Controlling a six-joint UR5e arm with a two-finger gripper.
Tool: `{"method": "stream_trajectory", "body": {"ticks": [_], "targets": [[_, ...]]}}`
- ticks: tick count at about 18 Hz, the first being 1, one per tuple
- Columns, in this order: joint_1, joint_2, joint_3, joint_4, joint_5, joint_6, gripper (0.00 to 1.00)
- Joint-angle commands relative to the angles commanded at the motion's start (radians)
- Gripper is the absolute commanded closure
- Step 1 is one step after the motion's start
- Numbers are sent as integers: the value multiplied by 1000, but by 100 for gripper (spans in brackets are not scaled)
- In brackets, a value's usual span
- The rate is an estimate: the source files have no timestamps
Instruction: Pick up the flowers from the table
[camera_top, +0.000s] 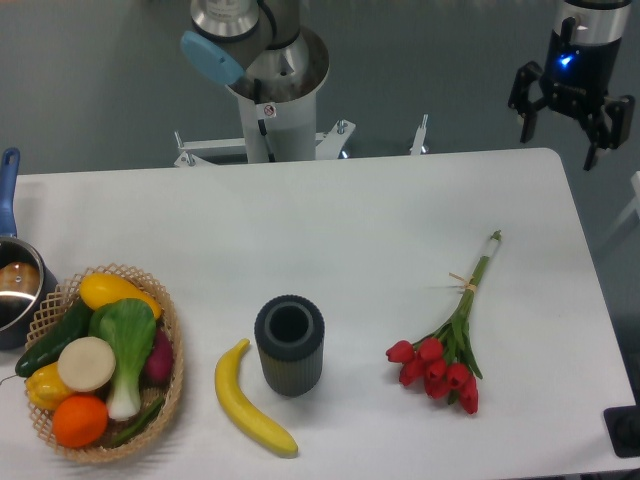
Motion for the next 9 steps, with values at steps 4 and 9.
{"method": "stream_trajectory", "body": {"ticks": [4,9], "targets": [[-6,-2,5,-6,9,-2,0],[-21,-5,-12,-3,34,-46,0]]}}
